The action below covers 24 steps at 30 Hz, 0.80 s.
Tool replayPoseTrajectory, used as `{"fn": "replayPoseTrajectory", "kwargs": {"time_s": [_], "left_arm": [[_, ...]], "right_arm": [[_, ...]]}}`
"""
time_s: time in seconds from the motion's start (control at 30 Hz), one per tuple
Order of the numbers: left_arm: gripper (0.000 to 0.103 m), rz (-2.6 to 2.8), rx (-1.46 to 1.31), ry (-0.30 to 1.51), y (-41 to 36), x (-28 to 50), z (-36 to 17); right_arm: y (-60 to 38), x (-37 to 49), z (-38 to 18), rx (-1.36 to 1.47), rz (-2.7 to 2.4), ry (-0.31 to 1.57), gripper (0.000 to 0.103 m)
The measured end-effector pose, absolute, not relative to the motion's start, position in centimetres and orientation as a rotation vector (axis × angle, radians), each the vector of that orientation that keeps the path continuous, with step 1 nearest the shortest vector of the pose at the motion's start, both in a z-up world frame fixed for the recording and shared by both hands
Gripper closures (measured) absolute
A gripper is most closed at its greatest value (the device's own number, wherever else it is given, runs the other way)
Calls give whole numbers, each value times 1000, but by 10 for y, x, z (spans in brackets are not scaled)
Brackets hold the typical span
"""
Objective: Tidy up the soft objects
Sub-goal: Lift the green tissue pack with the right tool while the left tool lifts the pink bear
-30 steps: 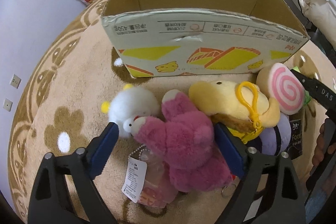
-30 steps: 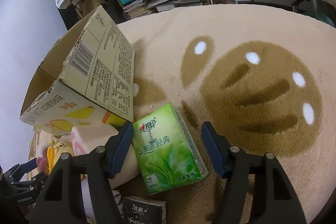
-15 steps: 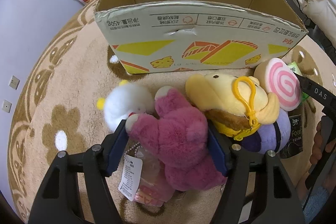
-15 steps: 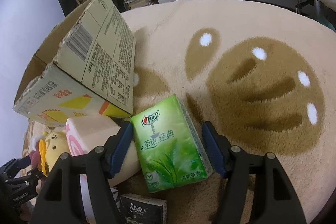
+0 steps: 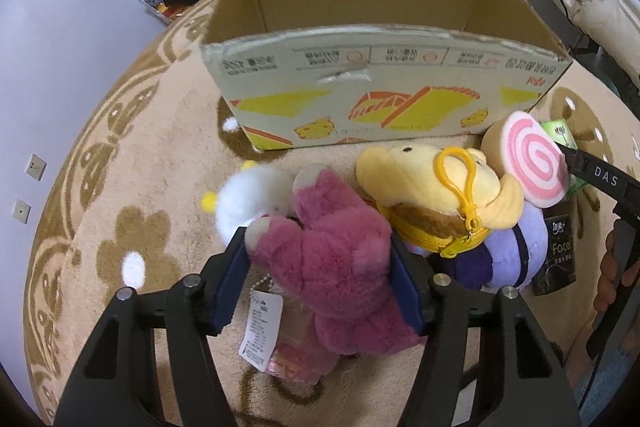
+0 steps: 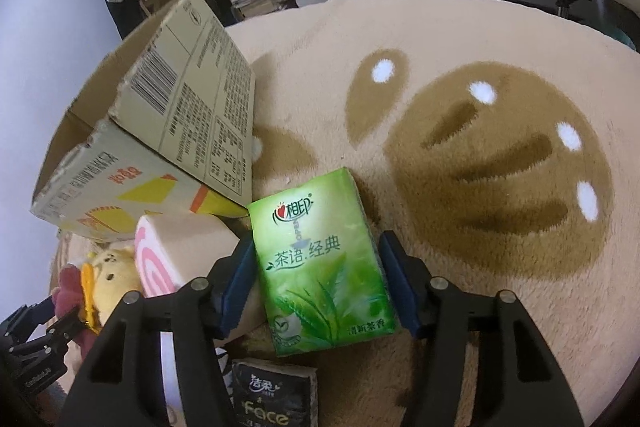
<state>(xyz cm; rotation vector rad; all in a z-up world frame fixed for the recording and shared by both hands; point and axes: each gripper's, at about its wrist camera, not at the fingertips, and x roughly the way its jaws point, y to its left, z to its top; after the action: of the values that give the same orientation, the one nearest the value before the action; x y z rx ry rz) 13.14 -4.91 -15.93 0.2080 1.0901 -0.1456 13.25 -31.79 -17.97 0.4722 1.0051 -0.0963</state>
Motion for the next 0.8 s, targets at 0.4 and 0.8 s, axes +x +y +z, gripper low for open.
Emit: {"fn": "replayPoseTrajectory", "kwargs": {"time_s": [0.4,0.8], "left_arm": [[40,-88,186,1015,-41,112,-129],[39,-64,163,887,-27,93,-83]], "right_arm": [[-296,113,-145,407,-38,870,39],[-273,85,-104,330,21,792,39]]}}
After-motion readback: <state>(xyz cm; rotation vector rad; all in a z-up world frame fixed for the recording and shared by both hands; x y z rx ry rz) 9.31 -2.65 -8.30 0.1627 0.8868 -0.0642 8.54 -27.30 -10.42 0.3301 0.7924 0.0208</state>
